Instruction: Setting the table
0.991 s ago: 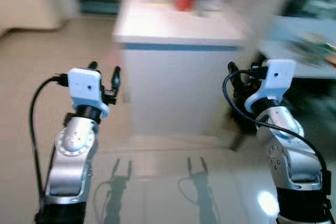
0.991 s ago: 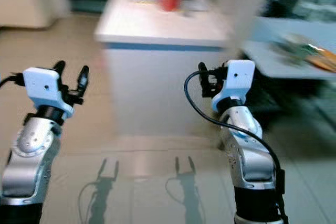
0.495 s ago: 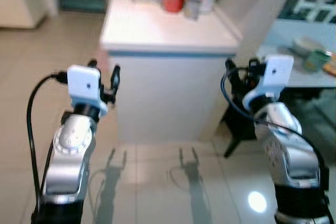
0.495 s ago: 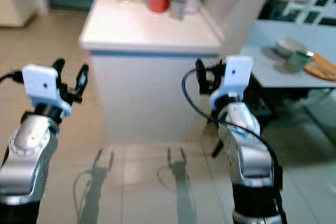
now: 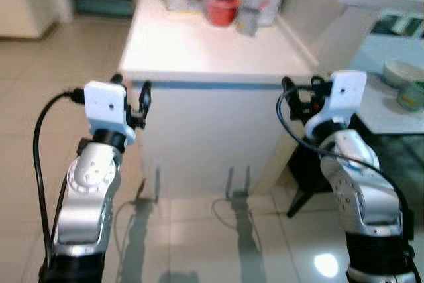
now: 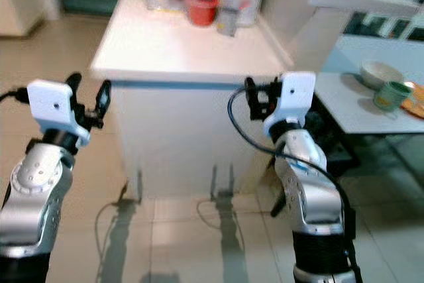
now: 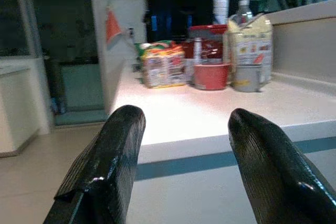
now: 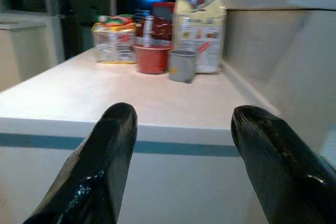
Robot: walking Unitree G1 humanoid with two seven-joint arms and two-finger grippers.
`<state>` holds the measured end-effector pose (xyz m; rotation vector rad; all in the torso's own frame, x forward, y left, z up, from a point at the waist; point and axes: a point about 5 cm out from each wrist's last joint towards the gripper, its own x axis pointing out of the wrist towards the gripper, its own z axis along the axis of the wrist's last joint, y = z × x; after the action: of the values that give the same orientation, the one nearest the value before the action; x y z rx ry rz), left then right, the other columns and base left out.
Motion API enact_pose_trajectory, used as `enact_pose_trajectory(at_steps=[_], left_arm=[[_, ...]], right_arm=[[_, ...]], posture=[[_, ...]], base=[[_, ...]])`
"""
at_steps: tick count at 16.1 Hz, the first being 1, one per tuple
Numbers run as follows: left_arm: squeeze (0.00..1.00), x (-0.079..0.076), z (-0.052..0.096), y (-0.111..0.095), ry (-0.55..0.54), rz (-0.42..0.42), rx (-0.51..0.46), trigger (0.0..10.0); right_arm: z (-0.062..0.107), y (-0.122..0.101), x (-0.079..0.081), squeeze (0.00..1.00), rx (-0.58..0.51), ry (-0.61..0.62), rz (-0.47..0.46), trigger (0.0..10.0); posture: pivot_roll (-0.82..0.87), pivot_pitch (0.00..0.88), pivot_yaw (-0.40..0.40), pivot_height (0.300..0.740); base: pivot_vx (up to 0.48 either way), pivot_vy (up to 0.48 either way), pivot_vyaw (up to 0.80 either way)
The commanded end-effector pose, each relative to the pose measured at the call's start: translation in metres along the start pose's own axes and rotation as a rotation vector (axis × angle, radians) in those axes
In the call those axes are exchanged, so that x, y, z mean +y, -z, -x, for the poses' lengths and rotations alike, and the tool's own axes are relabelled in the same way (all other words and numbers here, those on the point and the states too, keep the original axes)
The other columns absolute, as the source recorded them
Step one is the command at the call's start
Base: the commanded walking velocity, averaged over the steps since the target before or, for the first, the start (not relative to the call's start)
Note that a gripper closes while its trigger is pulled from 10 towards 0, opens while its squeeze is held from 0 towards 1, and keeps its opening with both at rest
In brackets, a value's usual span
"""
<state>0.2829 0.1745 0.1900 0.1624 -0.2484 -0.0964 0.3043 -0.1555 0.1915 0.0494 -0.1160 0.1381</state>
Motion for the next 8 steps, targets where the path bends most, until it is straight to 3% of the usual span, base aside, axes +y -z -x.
enact_pose_trajectory(at_steps=[1,8], left_arm=[[0.0,-0.0095,-0.0018,-0.0025,0.035,0.011,-0.01,10.0],[0.0,-0.012,-0.0032,-0.003,0.058,-0.002,-0.011,10.0]], right_arm=[[0.0024,0.0011,-0.0111,0.0,0.009,0.041,0.009,10.0],[0.0041,0.0021,-0.0126,0.0,0.009,0.052,-0.007,10.0]], posture=[[0.01,0.0,-0.087,0.74],[0.01,0.0,-0.084,0.74]], base=[[0.416,0.0,0.0],[0.418,0.0,0.0]])
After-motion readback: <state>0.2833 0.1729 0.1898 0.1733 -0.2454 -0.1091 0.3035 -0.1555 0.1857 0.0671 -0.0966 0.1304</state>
